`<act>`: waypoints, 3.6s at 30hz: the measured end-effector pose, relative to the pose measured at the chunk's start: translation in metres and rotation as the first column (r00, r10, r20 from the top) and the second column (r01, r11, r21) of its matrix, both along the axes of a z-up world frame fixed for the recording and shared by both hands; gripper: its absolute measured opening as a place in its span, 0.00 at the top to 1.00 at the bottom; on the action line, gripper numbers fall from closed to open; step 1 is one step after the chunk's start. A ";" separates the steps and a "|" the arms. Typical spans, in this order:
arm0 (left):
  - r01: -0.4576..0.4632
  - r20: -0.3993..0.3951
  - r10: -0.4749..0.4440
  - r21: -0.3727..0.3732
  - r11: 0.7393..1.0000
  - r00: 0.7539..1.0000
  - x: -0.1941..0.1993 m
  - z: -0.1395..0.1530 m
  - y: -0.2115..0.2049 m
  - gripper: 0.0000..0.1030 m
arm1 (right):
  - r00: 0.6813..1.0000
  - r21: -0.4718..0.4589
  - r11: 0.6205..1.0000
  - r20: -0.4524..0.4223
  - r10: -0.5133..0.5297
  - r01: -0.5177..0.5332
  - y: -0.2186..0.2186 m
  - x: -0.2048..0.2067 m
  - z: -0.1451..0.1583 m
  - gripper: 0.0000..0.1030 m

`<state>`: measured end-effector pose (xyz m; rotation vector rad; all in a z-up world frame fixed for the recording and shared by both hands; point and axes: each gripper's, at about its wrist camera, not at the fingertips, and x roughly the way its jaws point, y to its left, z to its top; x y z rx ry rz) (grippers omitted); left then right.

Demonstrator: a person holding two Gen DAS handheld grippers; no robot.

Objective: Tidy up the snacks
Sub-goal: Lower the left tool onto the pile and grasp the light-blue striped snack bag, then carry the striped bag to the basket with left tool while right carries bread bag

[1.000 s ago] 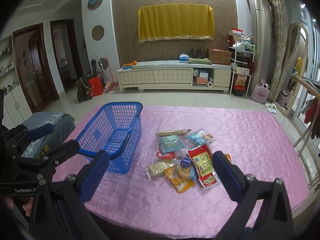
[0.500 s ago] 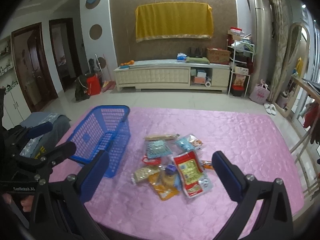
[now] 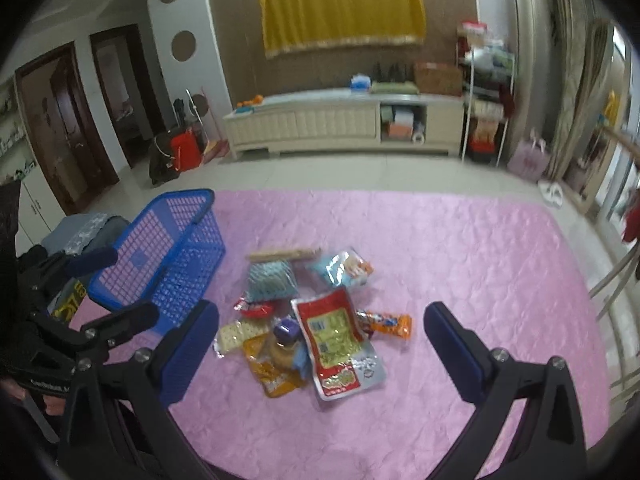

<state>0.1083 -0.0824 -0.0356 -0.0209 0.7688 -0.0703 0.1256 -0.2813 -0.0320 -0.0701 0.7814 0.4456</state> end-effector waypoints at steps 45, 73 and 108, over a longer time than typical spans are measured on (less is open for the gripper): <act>-0.280 -0.543 0.205 -0.059 0.958 0.814 0.212 -0.150 0.059 0.03 | 0.907 -0.198 0.936 -0.369 0.204 -0.291 0.049 0.183 -0.146 0.03; -0.196 -0.490 0.098 -0.153 0.969 0.866 0.193 -0.140 0.052 0.40 | 0.916 -0.182 0.938 -0.334 0.221 -0.293 0.052 0.173 -0.132 0.31; -0.082 -0.069 0.074 -0.123 0.989 0.995 0.006 0.078 0.107 0.40 | 0.982 -0.065 0.984 -0.106 0.158 -0.165 0.101 0.019 0.062 0.31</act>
